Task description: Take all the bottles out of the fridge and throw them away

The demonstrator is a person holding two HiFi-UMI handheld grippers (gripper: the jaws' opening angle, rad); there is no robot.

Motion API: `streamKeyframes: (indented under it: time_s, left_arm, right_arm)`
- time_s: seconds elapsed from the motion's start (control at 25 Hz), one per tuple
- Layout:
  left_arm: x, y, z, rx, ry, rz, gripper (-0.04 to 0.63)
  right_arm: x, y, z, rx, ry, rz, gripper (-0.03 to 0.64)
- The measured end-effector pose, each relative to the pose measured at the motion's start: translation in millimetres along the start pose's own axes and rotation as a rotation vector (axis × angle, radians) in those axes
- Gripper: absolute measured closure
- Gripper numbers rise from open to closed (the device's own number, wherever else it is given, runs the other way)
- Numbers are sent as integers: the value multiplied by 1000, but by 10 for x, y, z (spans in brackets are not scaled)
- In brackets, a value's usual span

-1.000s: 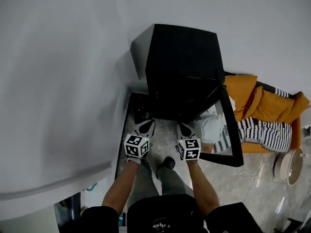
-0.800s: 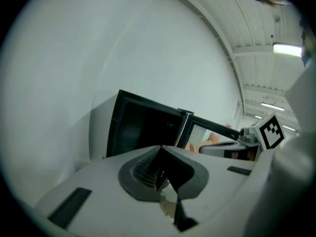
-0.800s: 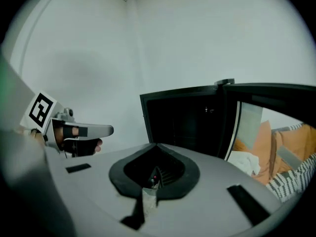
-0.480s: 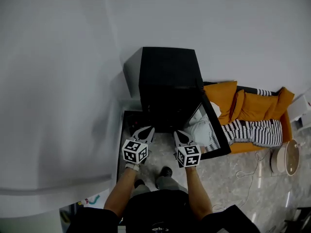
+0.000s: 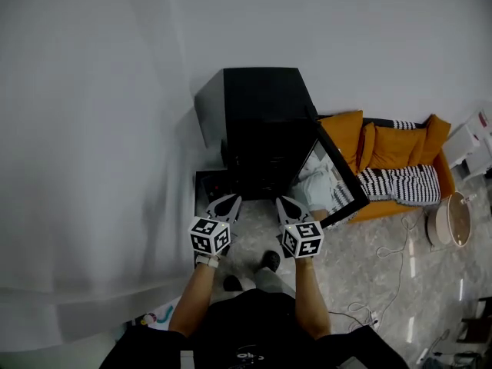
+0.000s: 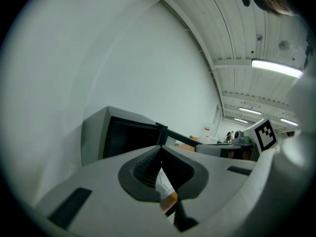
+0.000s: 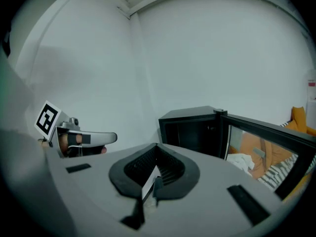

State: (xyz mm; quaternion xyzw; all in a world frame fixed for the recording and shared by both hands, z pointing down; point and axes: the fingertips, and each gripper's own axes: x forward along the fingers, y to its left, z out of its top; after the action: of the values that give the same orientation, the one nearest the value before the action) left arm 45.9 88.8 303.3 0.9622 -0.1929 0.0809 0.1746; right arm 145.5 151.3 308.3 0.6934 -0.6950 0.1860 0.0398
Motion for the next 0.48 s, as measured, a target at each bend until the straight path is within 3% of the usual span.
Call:
streamKeyframes:
  time_s: [0.24,0.48]
  left_arm:
    - [-391,-48,12,-1,-21,-11,594]
    - [-489,-124,61,15,-42,-1,594]
  right_arm:
    - [-252,276,-61,4,-13,-26,611]
    - [-343,258,-8,-1,-27,-24,611]
